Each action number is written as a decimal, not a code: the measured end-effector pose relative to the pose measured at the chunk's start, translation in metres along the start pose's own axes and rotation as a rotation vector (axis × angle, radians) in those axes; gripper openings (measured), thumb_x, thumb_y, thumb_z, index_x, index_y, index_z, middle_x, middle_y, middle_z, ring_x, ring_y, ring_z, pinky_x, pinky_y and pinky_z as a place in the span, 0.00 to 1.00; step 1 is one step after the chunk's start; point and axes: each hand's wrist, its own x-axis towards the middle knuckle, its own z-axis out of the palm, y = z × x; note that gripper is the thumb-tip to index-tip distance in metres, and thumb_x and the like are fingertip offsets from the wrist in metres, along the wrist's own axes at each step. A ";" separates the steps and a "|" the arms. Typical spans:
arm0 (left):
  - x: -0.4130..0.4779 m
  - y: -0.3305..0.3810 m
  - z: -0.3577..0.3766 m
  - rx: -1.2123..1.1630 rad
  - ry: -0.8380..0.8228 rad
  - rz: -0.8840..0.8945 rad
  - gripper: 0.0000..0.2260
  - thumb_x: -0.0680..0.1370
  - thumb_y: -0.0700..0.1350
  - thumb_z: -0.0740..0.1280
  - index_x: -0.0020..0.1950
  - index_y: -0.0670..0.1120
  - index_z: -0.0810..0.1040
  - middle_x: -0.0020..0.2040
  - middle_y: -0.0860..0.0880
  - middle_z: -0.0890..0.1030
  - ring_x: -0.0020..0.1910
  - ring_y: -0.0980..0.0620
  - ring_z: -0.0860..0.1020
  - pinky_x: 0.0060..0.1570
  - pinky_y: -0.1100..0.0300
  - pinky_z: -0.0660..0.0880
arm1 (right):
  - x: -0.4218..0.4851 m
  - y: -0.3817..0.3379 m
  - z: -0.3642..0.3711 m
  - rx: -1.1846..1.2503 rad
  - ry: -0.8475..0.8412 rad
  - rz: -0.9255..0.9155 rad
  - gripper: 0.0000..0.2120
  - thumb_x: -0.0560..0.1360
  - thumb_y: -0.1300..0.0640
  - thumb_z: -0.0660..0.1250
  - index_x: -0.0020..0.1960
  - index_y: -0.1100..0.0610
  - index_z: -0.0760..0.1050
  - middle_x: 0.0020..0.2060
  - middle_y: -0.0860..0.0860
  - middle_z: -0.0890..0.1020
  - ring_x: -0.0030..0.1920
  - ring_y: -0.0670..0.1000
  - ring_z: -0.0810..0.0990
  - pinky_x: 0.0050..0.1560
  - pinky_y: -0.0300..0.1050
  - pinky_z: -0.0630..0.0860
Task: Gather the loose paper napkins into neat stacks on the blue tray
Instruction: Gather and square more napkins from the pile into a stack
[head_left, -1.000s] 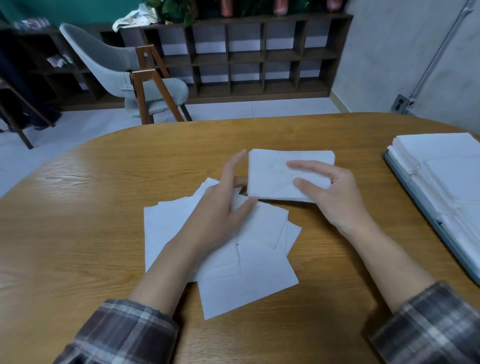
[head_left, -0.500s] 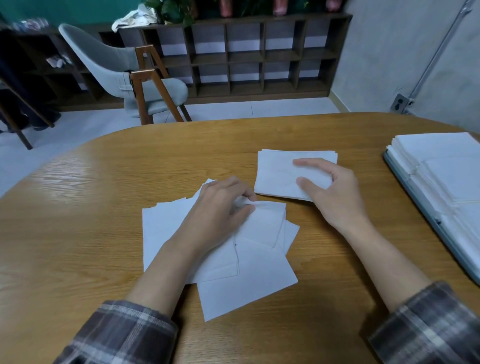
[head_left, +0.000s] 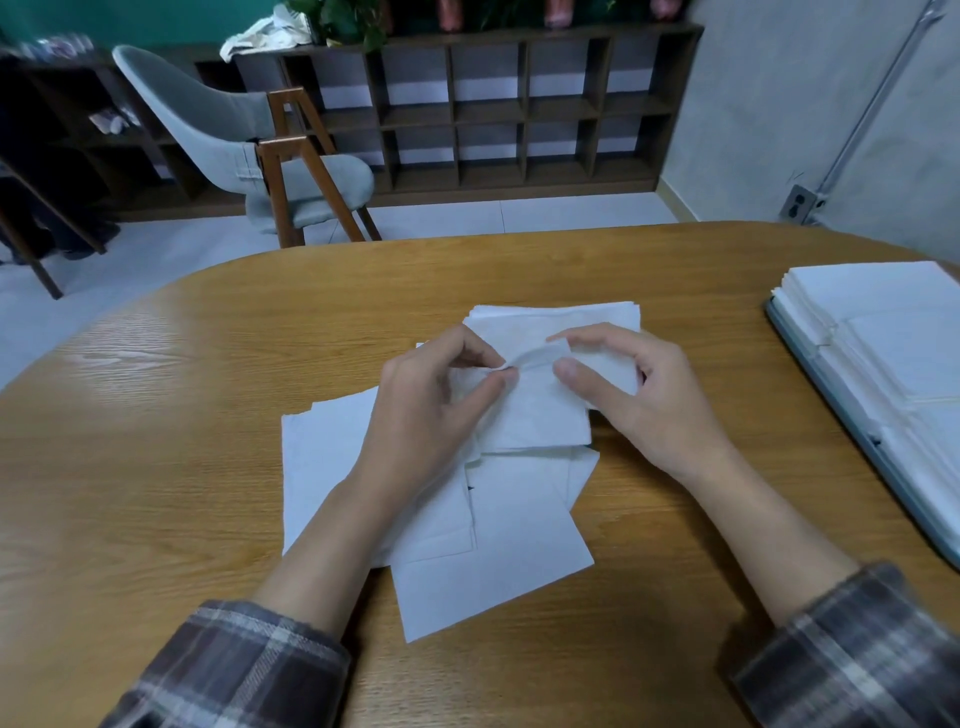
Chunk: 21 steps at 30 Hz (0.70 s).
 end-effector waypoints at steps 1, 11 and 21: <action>0.000 0.002 0.001 -0.004 0.010 0.014 0.05 0.78 0.41 0.77 0.47 0.43 0.83 0.44 0.56 0.85 0.47 0.56 0.83 0.53 0.59 0.79 | -0.001 0.000 0.002 0.013 -0.004 0.009 0.19 0.73 0.36 0.74 0.58 0.47 0.85 0.56 0.43 0.86 0.61 0.48 0.82 0.63 0.52 0.77; 0.002 0.001 -0.002 0.001 -0.097 -0.110 0.04 0.78 0.44 0.77 0.52 0.48 0.85 0.46 0.60 0.85 0.46 0.60 0.81 0.48 0.65 0.76 | 0.001 -0.004 0.002 0.200 0.078 0.057 0.03 0.79 0.57 0.74 0.48 0.56 0.85 0.44 0.49 0.88 0.44 0.47 0.86 0.45 0.40 0.79; 0.009 0.000 -0.006 -0.358 -0.044 -0.371 0.02 0.81 0.41 0.74 0.48 0.45 0.84 0.37 0.47 0.83 0.35 0.53 0.79 0.41 0.56 0.77 | 0.006 -0.004 -0.014 0.363 0.237 0.169 0.09 0.78 0.51 0.76 0.55 0.54 0.86 0.55 0.48 0.88 0.60 0.51 0.85 0.70 0.56 0.76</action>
